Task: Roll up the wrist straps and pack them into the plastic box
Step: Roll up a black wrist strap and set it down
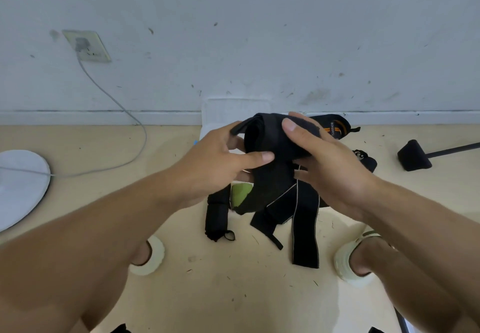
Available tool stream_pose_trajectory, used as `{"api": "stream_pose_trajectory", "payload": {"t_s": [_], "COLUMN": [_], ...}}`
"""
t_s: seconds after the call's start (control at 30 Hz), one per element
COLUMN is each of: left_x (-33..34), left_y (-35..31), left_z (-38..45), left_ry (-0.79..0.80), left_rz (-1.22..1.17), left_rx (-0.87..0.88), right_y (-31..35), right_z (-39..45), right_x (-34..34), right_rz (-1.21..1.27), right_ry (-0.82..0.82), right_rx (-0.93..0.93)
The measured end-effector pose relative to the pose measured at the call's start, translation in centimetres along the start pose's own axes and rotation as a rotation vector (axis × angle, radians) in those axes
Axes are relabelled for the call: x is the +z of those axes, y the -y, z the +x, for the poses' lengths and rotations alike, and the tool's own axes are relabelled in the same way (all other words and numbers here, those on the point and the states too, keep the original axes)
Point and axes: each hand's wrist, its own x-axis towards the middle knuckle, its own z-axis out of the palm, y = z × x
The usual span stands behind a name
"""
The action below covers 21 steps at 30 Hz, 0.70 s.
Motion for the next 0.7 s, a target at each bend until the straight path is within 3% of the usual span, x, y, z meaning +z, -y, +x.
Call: {"api": "stream_pose_trajectory", "payload": {"t_s": [0.23, 0.47, 0.7], "left_x": [1.9, 3.3, 2.3], "left_y": [0.5, 0.6, 0.6], "left_z": [-0.5, -0.8, -0.3], "left_ry": [0.123, -0.048, -0.048], "left_rz": [-0.398, -0.426, -0.477], "left_rx": [-0.170, -0.224, -0.202], "right_y": [-0.7, -1.3, -0.7], "right_z": [-1.0, -1.8, -1.1], "right_x": [1.0, 1.2, 0.3], "right_rz": [-0.060, -0.209, -0.320], "right_ry": [0.073, 0.157, 0.208], "right_rx": [-0.090, -0.091, -0.096]}}
